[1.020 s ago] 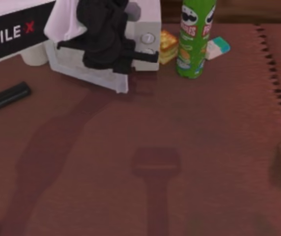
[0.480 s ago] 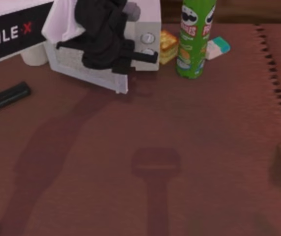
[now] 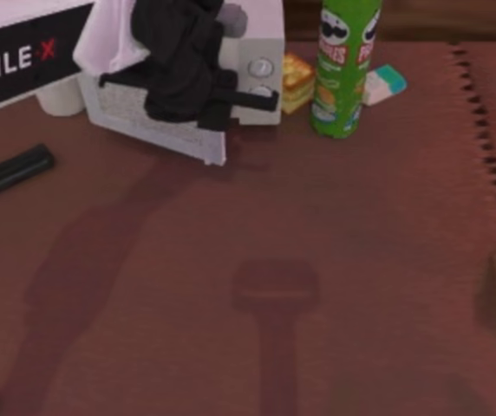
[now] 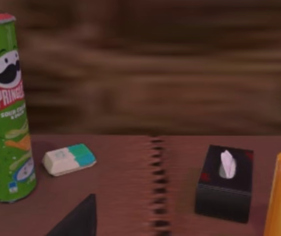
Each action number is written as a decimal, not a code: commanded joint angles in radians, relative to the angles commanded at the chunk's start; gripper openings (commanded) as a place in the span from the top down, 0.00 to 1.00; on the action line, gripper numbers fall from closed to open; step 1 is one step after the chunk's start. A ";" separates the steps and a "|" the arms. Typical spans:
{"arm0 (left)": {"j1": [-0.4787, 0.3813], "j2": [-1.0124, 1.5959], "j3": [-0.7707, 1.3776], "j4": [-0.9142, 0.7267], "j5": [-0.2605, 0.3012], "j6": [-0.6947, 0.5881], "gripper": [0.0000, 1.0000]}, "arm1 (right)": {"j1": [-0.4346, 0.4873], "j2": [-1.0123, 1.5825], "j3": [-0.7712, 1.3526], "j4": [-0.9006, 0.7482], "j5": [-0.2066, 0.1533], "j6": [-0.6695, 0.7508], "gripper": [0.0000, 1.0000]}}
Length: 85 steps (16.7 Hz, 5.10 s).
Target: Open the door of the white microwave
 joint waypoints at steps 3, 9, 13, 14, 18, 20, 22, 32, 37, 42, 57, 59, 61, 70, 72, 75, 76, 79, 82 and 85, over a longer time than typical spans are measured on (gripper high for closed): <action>0.000 0.000 0.000 0.000 0.000 0.000 1.00 | 0.000 0.000 0.000 0.000 0.000 0.000 0.00; -0.006 0.004 -0.003 0.000 0.006 -0.004 1.00 | 0.000 0.000 0.000 0.000 0.000 0.000 0.00; 0.010 -0.033 -0.053 0.017 0.034 0.052 1.00 | 0.000 0.000 0.000 0.000 0.000 0.000 0.00; 0.017 -0.046 -0.075 0.022 0.046 0.076 1.00 | 0.000 0.000 0.000 0.000 0.000 0.000 0.00; 0.032 -0.083 -0.115 0.042 0.072 0.126 1.00 | 0.000 0.000 0.000 0.000 0.000 0.000 0.00; 0.032 -0.083 -0.115 0.042 0.072 0.126 1.00 | 0.000 0.000 0.000 0.000 0.000 0.000 0.00; 0.032 -0.083 -0.115 0.042 0.072 0.126 1.00 | 0.000 0.000 0.000 0.000 0.000 0.000 0.00; 0.032 -0.083 -0.115 0.042 0.072 0.126 1.00 | 0.000 0.000 0.000 0.000 0.000 0.000 0.00; 0.032 -0.083 -0.115 0.042 0.072 0.126 1.00 | 0.000 0.000 0.000 0.000 0.000 0.000 0.00; 0.026 -0.079 -0.118 0.042 0.079 0.122 1.00 | 0.000 0.000 0.000 0.000 0.000 0.000 0.00; 0.075 -0.157 -0.211 0.064 0.154 0.266 1.00 | 0.000 0.000 0.000 0.000 0.000 0.000 0.00; 0.075 -0.157 -0.211 0.064 0.154 0.266 1.00 | 0.000 0.000 0.000 0.000 0.000 0.000 0.00; 0.075 -0.157 -0.211 0.064 0.154 0.266 1.00 | 0.000 0.000 0.000 0.000 0.000 0.000 0.00; 0.075 -0.157 -0.211 0.064 0.154 0.266 1.00 | 0.000 0.000 0.000 0.000 0.000 0.000 0.00; 0.075 -0.157 -0.211 0.064 0.154 0.266 1.00 | 0.000 0.000 0.000 0.000 0.000 0.000 0.00; 0.075 -0.157 -0.211 0.064 0.154 0.266 1.00 | 0.000 0.000 0.000 0.000 0.000 0.000 0.00; 0.070 -0.154 -0.214 0.064 0.160 0.263 1.00 | 0.000 0.000 0.000 0.000 0.000 0.000 0.00; 0.083 -0.168 -0.227 0.065 0.178 0.297 1.00 | 0.000 0.000 0.000 0.000 0.000 0.000 0.00; 0.112 -0.193 -0.268 0.058 0.218 0.375 1.00 | 0.000 0.000 0.000 0.000 0.000 0.000 0.00; 0.130 -0.219 -0.285 0.063 0.243 0.422 1.00 | 0.000 0.000 0.000 0.000 0.000 0.000 0.00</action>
